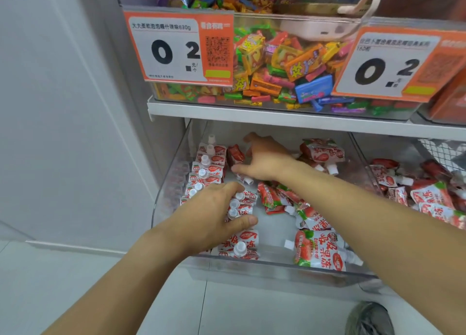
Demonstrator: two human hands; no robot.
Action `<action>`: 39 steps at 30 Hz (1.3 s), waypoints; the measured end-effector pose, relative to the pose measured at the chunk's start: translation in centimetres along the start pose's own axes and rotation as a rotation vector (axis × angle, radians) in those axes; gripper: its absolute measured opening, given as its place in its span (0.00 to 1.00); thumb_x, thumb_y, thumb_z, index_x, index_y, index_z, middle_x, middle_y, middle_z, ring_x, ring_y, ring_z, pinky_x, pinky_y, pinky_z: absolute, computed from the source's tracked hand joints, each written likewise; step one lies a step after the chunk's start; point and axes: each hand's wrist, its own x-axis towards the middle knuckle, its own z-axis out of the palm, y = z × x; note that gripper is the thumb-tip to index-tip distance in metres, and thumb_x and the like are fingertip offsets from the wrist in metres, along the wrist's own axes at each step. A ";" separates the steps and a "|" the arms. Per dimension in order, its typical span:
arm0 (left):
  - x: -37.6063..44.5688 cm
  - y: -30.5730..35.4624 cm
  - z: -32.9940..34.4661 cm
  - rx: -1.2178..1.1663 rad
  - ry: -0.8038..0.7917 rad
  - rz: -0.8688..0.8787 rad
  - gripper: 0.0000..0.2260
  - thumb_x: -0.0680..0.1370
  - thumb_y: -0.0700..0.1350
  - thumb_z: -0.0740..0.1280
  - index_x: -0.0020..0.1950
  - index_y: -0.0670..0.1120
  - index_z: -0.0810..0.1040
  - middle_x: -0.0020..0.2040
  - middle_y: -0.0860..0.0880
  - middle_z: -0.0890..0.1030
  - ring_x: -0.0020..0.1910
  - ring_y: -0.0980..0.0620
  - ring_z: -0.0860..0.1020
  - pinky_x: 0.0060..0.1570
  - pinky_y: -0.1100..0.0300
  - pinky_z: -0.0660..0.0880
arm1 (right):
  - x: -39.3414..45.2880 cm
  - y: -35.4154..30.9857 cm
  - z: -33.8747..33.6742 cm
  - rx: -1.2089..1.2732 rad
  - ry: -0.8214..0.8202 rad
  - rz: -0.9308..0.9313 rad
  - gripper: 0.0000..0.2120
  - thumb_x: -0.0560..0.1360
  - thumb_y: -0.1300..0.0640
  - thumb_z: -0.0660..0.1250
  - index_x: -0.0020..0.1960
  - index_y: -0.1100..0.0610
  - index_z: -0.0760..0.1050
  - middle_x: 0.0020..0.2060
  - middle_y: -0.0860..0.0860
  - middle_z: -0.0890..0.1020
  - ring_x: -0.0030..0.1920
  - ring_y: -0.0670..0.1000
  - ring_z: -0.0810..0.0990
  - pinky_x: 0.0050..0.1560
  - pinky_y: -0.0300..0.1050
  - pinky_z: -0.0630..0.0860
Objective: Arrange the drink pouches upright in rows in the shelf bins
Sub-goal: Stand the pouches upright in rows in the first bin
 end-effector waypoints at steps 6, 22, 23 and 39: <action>-0.3 -0.1 0.1 -0.012 0.014 0.010 0.29 0.75 0.65 0.63 0.71 0.53 0.65 0.67 0.54 0.73 0.65 0.56 0.70 0.62 0.62 0.69 | 1.1 -0.9 0.1 0.063 0.001 0.096 0.17 0.70 0.49 0.74 0.56 0.55 0.80 0.52 0.53 0.83 0.50 0.55 0.82 0.46 0.44 0.79; -0.3 0.1 -0.2 -0.047 0.028 0.021 0.29 0.75 0.63 0.64 0.73 0.56 0.63 0.68 0.54 0.73 0.64 0.56 0.71 0.58 0.68 0.67 | -1.1 -0.7 -0.9 -0.010 -0.272 -0.170 0.26 0.75 0.40 0.68 0.68 0.54 0.75 0.64 0.52 0.79 0.61 0.54 0.79 0.61 0.47 0.76; -0.3 0.1 -0.2 -0.051 0.031 0.019 0.29 0.75 0.63 0.65 0.73 0.56 0.63 0.67 0.54 0.73 0.64 0.57 0.71 0.56 0.69 0.66 | -1.0 -0.4 -0.9 0.032 -0.274 -0.165 0.27 0.75 0.38 0.68 0.67 0.53 0.76 0.65 0.51 0.79 0.61 0.53 0.78 0.63 0.50 0.75; 1.9 0.6 -0.1 -0.075 0.234 0.014 0.35 0.72 0.64 0.67 0.74 0.50 0.61 0.69 0.53 0.68 0.66 0.58 0.67 0.58 0.73 0.59 | -2.1 1.5 -2.5 0.588 -0.502 0.014 0.23 0.85 0.44 0.49 0.68 0.56 0.72 0.56 0.49 0.81 0.54 0.48 0.81 0.49 0.39 0.77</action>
